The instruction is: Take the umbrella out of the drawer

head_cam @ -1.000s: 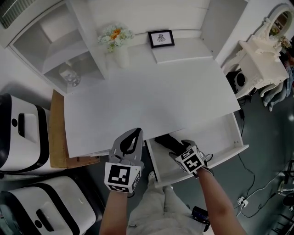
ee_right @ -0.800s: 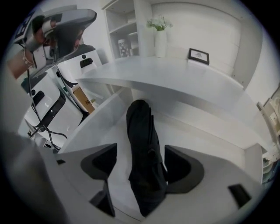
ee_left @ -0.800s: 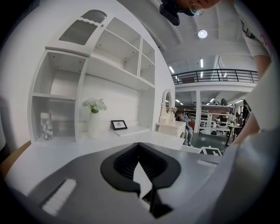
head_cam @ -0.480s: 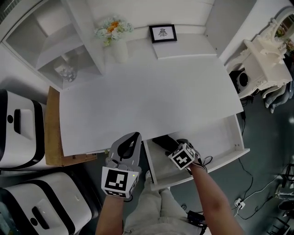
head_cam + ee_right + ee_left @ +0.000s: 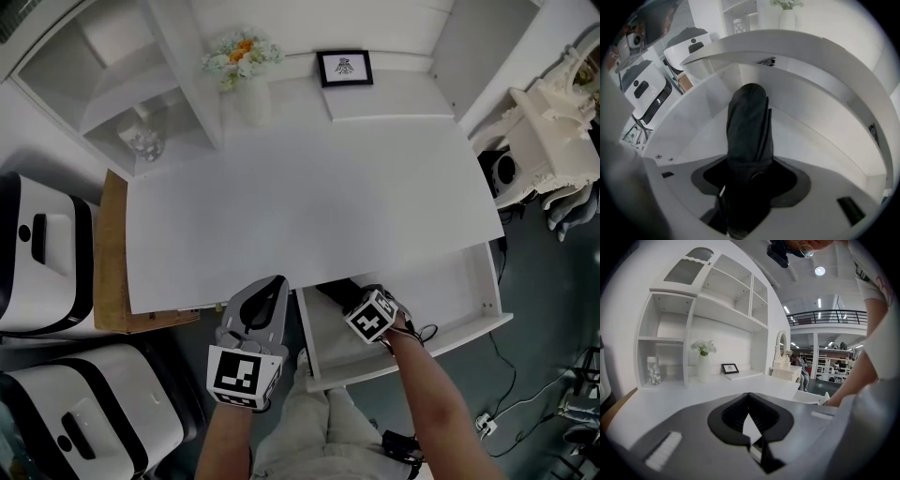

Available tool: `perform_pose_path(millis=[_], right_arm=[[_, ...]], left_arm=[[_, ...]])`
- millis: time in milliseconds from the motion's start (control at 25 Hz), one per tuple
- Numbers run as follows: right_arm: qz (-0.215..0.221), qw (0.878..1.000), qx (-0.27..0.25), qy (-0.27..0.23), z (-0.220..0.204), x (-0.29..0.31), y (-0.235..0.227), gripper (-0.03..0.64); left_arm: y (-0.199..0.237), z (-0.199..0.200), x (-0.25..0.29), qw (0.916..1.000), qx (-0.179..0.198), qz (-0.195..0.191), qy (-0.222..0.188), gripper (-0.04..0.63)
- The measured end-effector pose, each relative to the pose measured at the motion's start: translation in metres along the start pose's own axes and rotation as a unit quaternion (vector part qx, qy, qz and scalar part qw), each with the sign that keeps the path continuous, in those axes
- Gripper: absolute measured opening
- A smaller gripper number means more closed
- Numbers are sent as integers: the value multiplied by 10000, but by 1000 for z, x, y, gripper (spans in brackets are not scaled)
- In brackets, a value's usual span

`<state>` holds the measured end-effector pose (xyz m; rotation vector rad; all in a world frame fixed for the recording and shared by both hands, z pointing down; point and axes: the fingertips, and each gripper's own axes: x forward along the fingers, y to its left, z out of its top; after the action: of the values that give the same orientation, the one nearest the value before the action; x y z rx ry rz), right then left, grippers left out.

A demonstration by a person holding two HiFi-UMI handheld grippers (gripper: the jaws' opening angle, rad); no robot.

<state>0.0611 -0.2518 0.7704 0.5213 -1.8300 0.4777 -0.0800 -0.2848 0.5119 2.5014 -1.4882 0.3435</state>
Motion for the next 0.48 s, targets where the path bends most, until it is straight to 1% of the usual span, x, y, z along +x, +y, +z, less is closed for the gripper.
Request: perform_pose_path(millis=[120, 200, 480], right_arm=[[3, 10000, -47, 45, -1, -1, -1, 250], [22, 9998, -167, 51, -2, -2, -1, 241], [123, 9960, -858, 201, -12, -12, 11, 238]], left_arm=[[-1, 0, -1, 10000, -4, 51, 9, 11], [-2, 3, -2, 10000, 9, 74, -1, 11], [-1, 14, -8, 9998, 54, 179, -67, 11]])
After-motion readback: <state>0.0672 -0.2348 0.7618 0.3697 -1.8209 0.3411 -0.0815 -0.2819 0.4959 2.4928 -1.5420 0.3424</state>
